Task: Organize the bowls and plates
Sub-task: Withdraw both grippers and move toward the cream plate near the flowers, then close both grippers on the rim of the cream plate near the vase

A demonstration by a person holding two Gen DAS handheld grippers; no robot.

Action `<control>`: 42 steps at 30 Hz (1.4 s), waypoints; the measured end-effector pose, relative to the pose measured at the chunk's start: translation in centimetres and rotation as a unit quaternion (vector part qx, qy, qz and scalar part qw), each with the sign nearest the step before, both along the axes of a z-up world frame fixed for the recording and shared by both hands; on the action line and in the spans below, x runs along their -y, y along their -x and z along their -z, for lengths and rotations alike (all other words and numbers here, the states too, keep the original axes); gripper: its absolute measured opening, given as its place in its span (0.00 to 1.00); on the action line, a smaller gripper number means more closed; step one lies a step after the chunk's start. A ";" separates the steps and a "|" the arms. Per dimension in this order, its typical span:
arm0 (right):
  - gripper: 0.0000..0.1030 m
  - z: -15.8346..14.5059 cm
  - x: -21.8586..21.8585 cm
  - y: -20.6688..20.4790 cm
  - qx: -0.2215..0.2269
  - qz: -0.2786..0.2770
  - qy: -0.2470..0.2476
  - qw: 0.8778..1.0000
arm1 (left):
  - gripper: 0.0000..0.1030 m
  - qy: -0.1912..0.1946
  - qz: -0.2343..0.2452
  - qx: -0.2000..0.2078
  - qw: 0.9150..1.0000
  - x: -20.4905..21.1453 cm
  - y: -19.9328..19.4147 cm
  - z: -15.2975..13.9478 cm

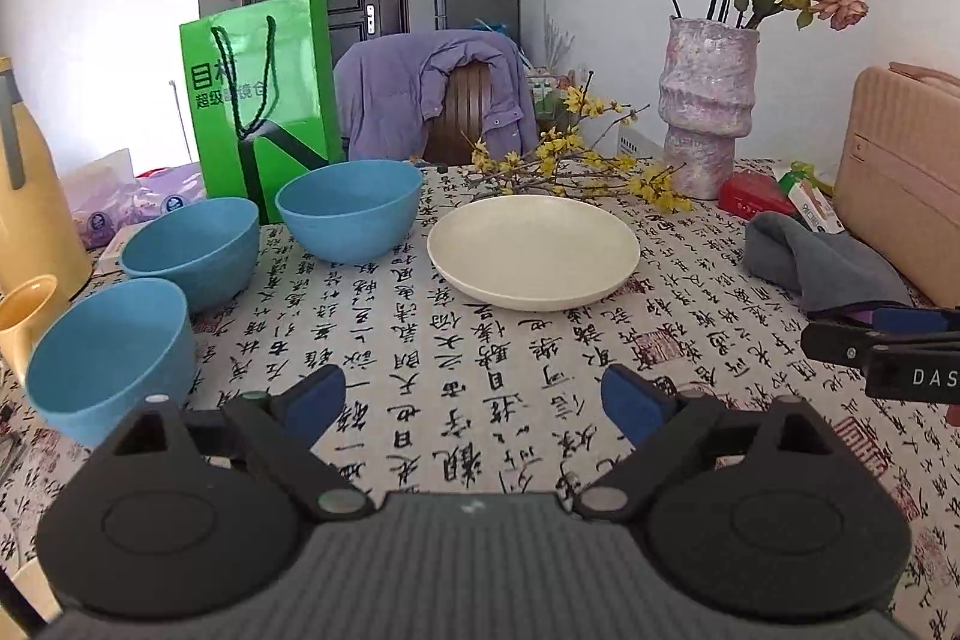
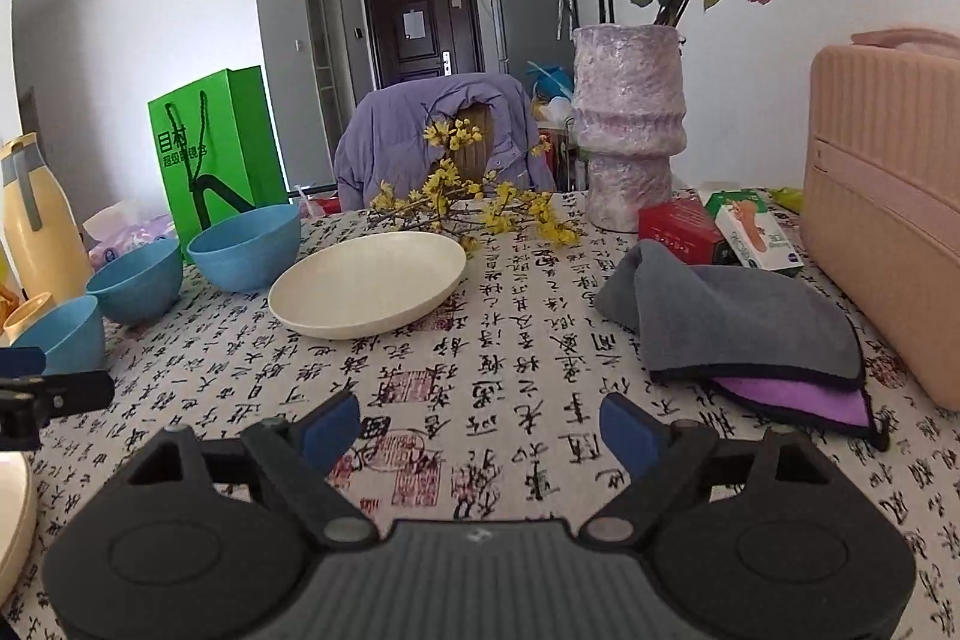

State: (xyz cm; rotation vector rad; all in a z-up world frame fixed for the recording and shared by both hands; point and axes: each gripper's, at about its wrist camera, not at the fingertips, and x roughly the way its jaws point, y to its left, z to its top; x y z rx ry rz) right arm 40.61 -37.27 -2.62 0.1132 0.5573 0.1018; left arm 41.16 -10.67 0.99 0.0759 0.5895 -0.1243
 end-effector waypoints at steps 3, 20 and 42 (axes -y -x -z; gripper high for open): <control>0.84 0.4 0.1 -4.2 -0.017 -0.010 -0.007 1.000 | 0.91 0.007 0.012 -0.033 0.999 -0.1 -4.6 0.8; 0.53 4.9 -2.5 -25.1 -0.124 -0.012 -0.047 0.991 | 0.54 0.051 -0.035 -0.117 0.991 -1.7 -24.1 6.7; 0.12 5.0 -3.0 -18.6 -0.129 -0.022 -0.017 0.991 | 0.14 0.058 -0.013 -0.168 0.984 -0.8 -15.9 5.8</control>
